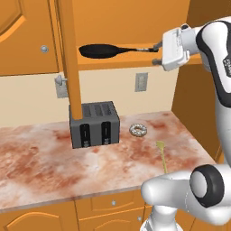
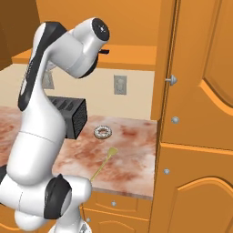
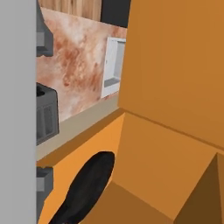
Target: Pick the pan from the cabinet and place it on the stove. Then turn on the stove burner for the pan.
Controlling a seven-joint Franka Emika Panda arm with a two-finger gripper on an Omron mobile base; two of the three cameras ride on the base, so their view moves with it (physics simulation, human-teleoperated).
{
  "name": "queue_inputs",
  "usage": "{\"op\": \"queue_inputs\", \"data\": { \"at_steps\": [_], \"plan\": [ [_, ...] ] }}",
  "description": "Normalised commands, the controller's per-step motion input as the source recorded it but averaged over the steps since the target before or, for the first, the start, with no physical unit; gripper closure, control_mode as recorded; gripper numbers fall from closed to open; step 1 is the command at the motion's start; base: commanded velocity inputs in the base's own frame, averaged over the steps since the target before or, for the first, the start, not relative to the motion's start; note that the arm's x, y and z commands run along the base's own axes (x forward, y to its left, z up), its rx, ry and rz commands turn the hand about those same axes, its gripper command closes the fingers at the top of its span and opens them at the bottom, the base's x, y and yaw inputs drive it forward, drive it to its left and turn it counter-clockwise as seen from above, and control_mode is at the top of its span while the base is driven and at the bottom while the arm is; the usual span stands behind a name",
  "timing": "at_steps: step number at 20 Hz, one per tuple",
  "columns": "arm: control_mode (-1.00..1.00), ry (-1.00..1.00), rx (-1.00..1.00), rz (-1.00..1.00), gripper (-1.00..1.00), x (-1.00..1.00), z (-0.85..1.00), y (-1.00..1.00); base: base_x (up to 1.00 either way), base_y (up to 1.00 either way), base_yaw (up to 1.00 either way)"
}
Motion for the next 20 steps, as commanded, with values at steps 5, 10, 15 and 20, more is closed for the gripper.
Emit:
{"op": "queue_inputs", "data": {
  "at_steps": [5, 10, 15, 20],
  "plan": [
    [-1.0, 0.0, 0.0, 0.0, -1.0, 0.29, 0.0, -0.32, 0.0, 0.0, 0.0],
    [-1.0, 0.0, 0.0, 0.0, -1.0, 0.24, 0.0, -0.21, 0.0, 0.0, 0.0],
    [-1.0, 0.0, 0.0, 0.0, -1.0, 0.24, 0.0, -0.03, 0.0, 0.0, 0.0],
    [-1.0, 0.0, 0.0, 0.0, -1.0, 0.2, -0.01, -0.01, 0.0, 0.0, 0.0]
  ]
}}
